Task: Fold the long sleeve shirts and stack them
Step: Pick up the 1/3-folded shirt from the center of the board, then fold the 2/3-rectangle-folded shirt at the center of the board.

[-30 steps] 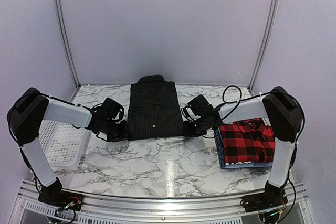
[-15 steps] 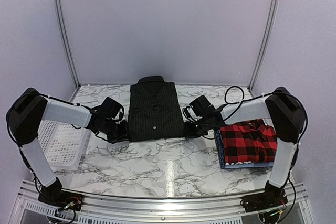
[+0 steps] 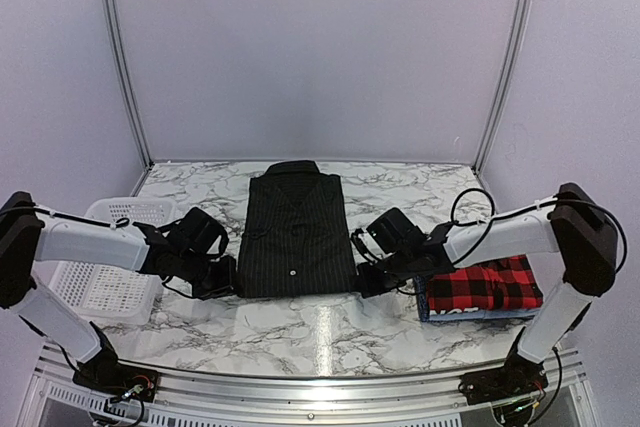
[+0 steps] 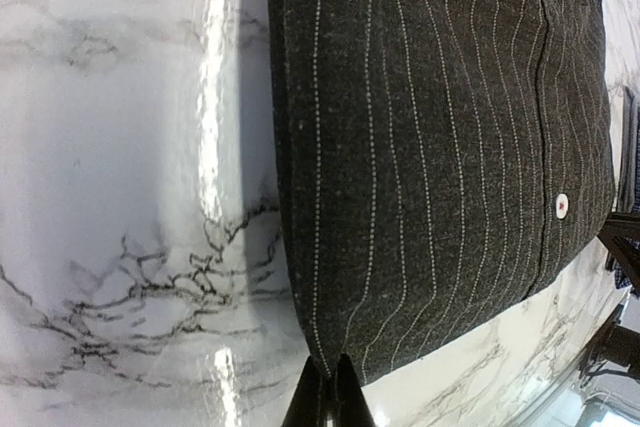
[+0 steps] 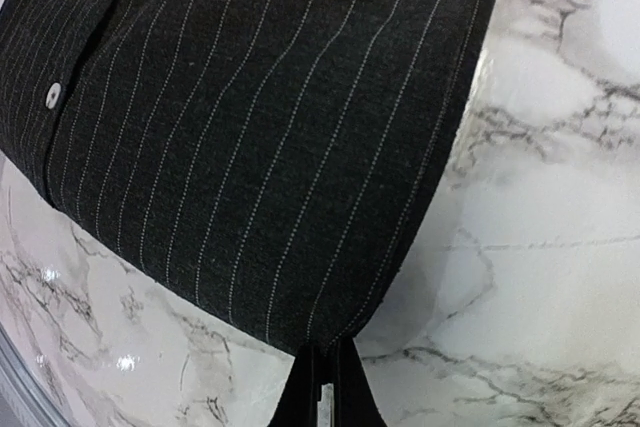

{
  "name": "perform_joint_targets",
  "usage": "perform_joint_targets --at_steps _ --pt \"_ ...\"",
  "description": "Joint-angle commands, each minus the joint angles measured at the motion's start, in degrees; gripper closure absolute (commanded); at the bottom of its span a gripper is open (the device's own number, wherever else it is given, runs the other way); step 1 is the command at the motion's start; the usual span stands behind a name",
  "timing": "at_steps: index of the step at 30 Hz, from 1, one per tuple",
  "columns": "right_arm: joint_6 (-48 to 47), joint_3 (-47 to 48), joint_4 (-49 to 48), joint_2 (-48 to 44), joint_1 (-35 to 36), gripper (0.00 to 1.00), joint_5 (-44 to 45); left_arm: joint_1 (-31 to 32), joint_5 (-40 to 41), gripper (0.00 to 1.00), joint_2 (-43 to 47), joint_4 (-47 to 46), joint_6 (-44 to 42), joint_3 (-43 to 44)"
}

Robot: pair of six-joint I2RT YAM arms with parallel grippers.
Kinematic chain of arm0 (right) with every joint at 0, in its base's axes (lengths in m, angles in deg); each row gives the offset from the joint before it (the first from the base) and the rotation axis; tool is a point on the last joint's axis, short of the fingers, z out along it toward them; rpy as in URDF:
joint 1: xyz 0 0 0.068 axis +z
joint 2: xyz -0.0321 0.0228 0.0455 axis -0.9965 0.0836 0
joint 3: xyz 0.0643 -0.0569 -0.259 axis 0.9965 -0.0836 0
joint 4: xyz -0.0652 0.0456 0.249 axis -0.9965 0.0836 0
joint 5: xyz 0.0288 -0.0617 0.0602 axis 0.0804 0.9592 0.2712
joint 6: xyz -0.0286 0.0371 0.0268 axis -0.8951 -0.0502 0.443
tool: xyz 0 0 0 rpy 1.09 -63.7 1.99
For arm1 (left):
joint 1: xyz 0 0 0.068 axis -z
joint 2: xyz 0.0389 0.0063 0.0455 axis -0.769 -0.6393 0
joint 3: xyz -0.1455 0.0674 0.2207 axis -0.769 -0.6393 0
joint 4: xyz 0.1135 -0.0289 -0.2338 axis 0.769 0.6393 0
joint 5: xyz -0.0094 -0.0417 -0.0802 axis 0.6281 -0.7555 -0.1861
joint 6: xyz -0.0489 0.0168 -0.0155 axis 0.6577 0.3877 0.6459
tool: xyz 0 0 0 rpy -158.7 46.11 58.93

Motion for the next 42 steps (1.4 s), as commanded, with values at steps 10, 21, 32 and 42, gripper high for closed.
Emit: perform_joint_targets --at_steps 10,21,32,42 --pt "2.6 4.6 6.5 -8.6 2.1 1.00 4.8 1.7 5.6 1.00 12.0 9.8 0.8 4.4" --pt "-7.1 36.2 1.2 13.4 -12.6 1.00 4.4 -11.9 3.0 1.00 -14.6 10.4 -11.9 36.5" --pt "-5.6 82.9 -1.9 55.4 -20.4 1.00 -3.7 -21.2 -6.5 1.00 -60.6 8.6 -8.7 81.5" --pt "-0.5 55.1 -12.4 44.2 -18.8 1.00 -6.1 -19.1 -4.9 1.00 -51.3 2.8 -7.6 61.9"
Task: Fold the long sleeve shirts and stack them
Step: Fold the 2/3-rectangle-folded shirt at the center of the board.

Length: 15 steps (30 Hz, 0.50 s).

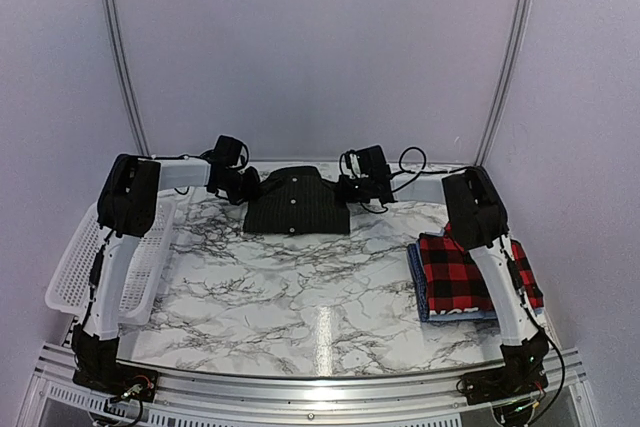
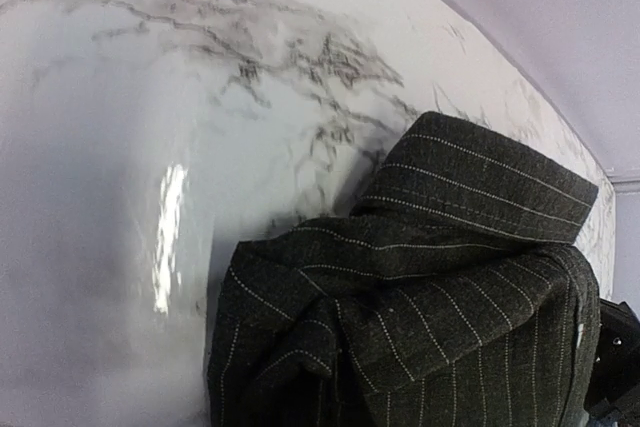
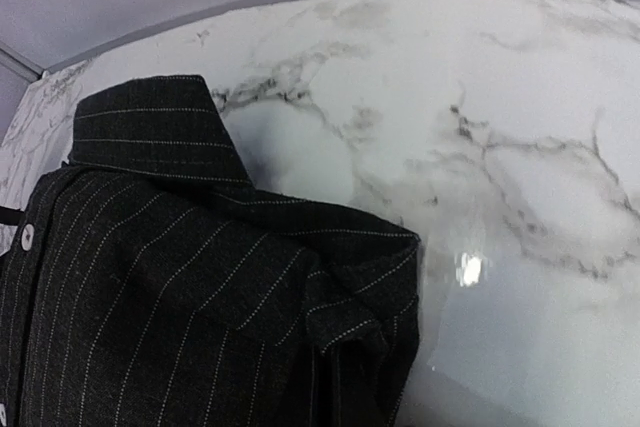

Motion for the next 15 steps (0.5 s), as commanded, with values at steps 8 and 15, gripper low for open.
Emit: perform_joint_targets --at_steps 8,15 --pt "5.7 -39.8 -7.8 -28.0 4.9 1.00 1.6 8.0 2.9 1.00 27.0 -8.6 4.0 -38.2" --pt "6.9 -51.8 -6.4 -40.8 8.3 1.00 6.4 11.2 6.0 1.00 40.2 -9.8 5.5 -51.8"
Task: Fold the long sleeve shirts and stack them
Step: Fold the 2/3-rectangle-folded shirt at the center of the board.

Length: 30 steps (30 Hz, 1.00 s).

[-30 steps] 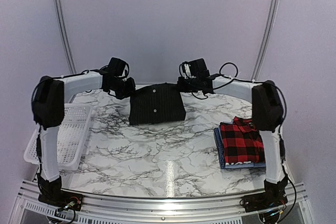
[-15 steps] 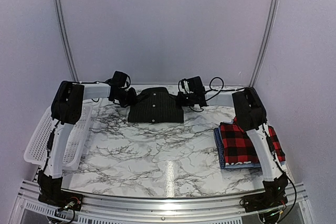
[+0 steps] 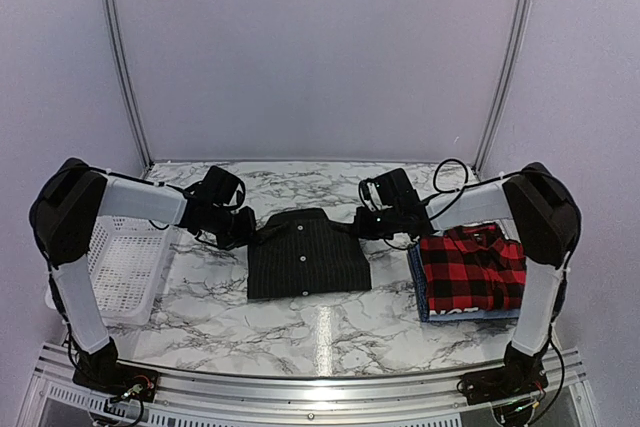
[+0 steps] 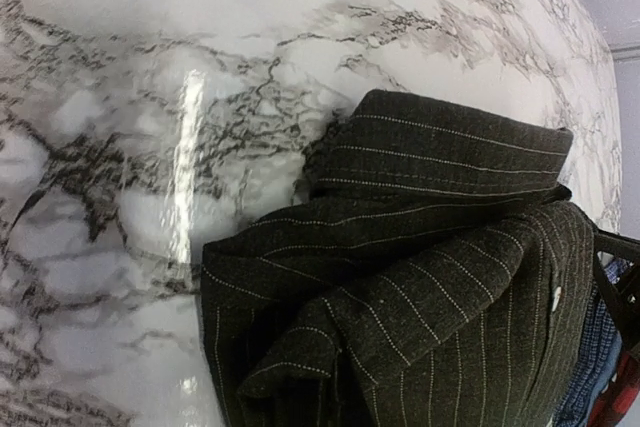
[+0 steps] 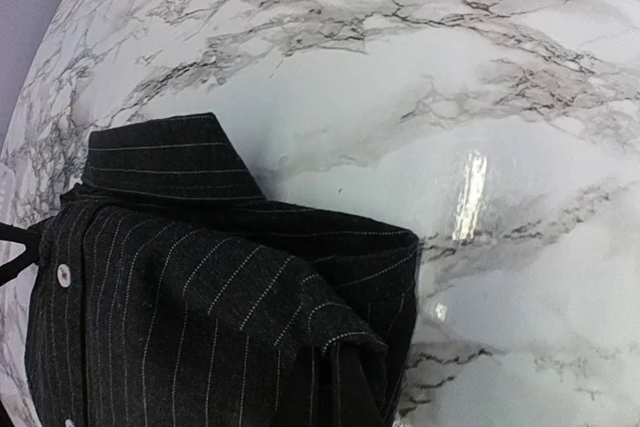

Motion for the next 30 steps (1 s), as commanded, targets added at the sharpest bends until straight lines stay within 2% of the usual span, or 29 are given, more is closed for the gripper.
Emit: perform_joint_targets --at_steps 1,7,12,24,25,27,29,30 --pt "1.4 -3.9 -0.9 -6.8 1.6 1.00 4.3 0.3 3.0 1.00 7.0 -2.2 1.1 -5.3" --pt "0.8 -5.4 -1.2 -10.6 1.9 1.00 5.9 0.5 3.6 1.00 11.1 -2.2 0.8 -8.4" --pt "-1.6 -2.3 -3.5 -9.8 1.5 1.00 6.7 0.3 5.6 1.00 11.3 -3.4 -1.8 -5.4" --pt "-4.5 9.6 -9.1 6.2 -3.8 1.00 3.6 -7.0 5.3 1.00 -4.6 -6.6 -5.2 6.5" --pt "-4.9 11.5 -8.5 7.6 -4.1 0.97 3.0 -7.4 4.6 0.96 -6.0 -6.5 -5.8 8.6" --pt "-5.9 16.2 -5.3 9.7 -4.6 0.81 2.7 -8.1 4.3 0.85 -7.2 -5.8 -6.6 11.4" --pt "-7.1 20.2 -1.6 10.2 -4.5 0.68 3.4 -8.6 4.7 0.55 -6.5 -4.6 -7.7 13.5" --pt "-7.8 21.7 -0.4 9.8 -4.5 0.61 3.9 -8.8 5.2 0.32 -5.9 -3.6 -8.5 14.5"
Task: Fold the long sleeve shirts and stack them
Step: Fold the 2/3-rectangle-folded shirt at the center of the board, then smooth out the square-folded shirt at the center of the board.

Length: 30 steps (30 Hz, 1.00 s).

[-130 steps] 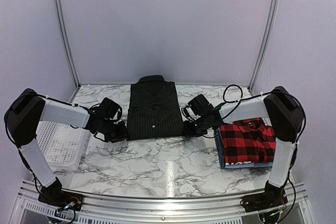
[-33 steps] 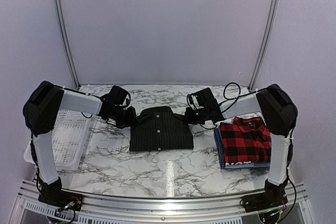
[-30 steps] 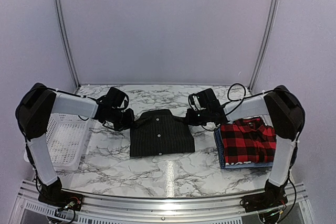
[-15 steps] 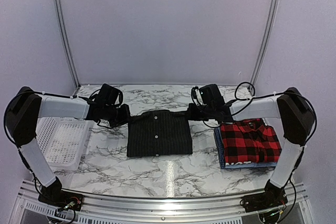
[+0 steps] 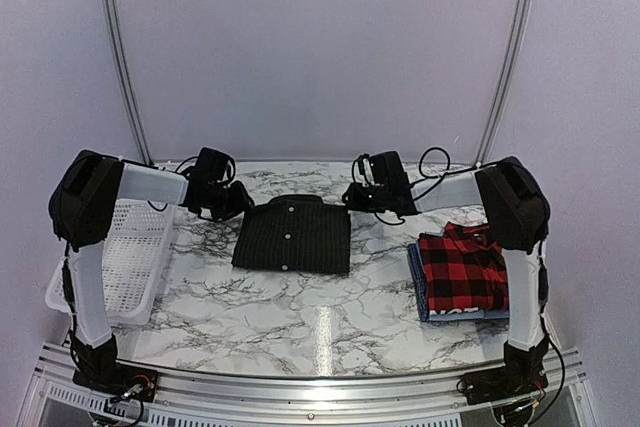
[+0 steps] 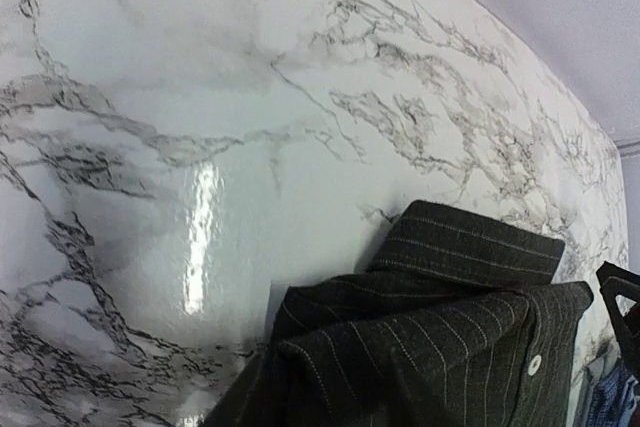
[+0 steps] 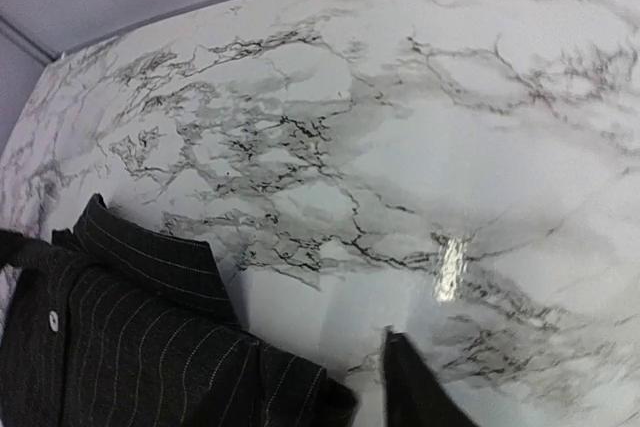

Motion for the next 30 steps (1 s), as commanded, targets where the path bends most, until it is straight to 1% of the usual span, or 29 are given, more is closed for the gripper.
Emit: perform_joint_targets --at_steps 1,3,4,6,7,8,11,12,13,14,16,19,23,25,30 --pt "-3.2 7.7 5.2 -1.5 -0.6 0.55 1.2 -1.3 1.2 0.25 2.7 2.1 -4.1 5.5" --pt "-3.7 8.1 7.1 -3.0 -0.5 0.50 1.5 -1.6 1.8 0.18 4.5 5.4 -5.5 6.2" --pt "-4.0 7.9 8.1 -3.8 -0.1 0.50 1.1 -1.6 2.2 0.17 5.6 6.2 -5.8 5.9" --pt "-4.8 7.9 9.1 -5.2 1.4 0.50 -0.6 -1.6 2.3 0.18 7.7 6.8 -5.7 4.4" --pt "-5.4 8.0 9.6 -5.7 2.7 0.50 -1.4 -1.6 1.7 0.20 8.6 7.1 -5.4 3.5" --pt "-6.2 7.9 9.8 -5.9 4.1 0.50 -2.2 -1.5 1.1 0.27 9.5 7.3 -5.1 2.5" --pt "-7.7 8.6 10.6 -5.4 7.8 0.57 -5.0 -0.5 -3.1 0.63 11.2 7.2 -6.3 -0.3" --pt "-7.8 8.7 10.8 -4.9 8.7 0.59 -5.3 0.3 -4.1 0.73 11.2 7.5 -7.6 -0.7" --pt "-7.7 8.8 10.7 -4.5 9.3 0.61 -5.6 0.8 -4.3 0.81 11.1 8.1 -8.8 -0.9" --pt "-7.7 8.9 10.6 -4.0 9.7 0.64 -6.0 1.3 -4.7 0.85 10.8 8.6 -9.3 -1.1" --pt "-7.3 9.5 10.4 -2.6 10.0 0.70 -6.9 2.0 -5.5 0.91 10.0 9.1 -9.5 -1.6" --pt "-7.2 11.3 10.8 0.2 10.1 0.76 -8.1 2.7 -6.1 0.94 7.9 9.2 -9.0 -1.4" --pt "-7.6 15.9 12.2 5.2 10.0 0.78 -8.0 3.2 -7.2 0.96 3.2 9.1 -9.6 2.1" --pt "-7.6 19.6 13.0 7.7 9.8 0.78 -7.1 3.1 -7.6 0.96 0.5 9.7 -10.9 5.2" --pt "-7.3 27.8 15.6 14.2 8.4 0.78 -6.0 2.2 -5.7 0.96 -8.4 15.1 -13.1 16.4"
